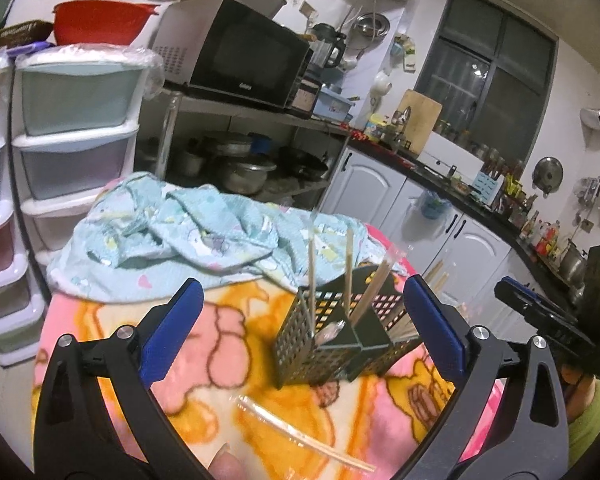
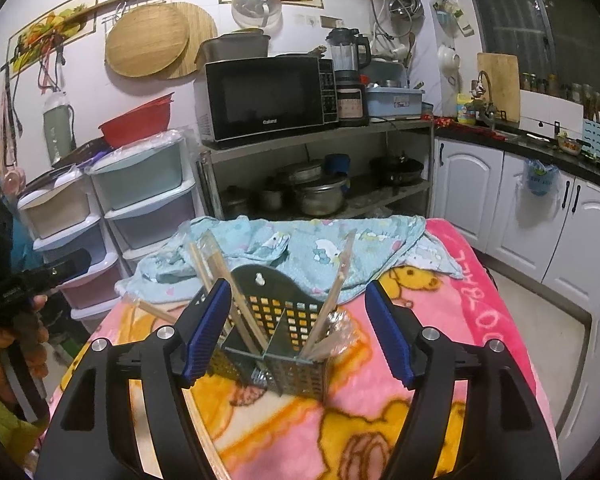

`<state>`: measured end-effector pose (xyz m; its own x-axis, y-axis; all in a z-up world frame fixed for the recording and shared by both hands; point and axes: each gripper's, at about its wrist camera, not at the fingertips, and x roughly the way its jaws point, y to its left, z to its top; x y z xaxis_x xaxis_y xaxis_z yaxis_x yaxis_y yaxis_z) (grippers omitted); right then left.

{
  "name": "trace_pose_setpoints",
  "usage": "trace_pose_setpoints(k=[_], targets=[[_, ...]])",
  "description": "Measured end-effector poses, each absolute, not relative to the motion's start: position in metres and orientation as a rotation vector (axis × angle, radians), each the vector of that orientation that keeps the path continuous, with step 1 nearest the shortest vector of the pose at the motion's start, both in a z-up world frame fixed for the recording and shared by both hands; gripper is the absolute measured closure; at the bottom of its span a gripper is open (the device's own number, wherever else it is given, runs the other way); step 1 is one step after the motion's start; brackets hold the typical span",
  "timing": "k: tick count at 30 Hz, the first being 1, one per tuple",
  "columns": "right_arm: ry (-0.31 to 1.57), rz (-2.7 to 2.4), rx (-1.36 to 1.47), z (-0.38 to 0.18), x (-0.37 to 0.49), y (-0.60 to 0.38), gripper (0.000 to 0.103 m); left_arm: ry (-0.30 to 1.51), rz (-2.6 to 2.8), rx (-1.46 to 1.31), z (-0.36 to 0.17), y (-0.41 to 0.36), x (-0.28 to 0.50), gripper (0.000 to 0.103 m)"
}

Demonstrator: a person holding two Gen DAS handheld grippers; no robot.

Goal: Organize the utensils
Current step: 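Withdraw both open tools from the caddy and lower toward the blanket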

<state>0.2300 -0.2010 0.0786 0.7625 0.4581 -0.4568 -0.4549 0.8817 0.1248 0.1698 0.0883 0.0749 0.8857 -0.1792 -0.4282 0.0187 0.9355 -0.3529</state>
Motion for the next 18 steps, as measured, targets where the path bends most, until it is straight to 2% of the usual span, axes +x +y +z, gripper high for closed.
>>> trace_pose_setpoints(k=[18], targets=[[0.603, 0.594, -0.049, 0.045, 0.194, -0.175, 0.036, 0.591, -0.074, -0.348, 0.031, 0.09, 0.168, 0.011]])
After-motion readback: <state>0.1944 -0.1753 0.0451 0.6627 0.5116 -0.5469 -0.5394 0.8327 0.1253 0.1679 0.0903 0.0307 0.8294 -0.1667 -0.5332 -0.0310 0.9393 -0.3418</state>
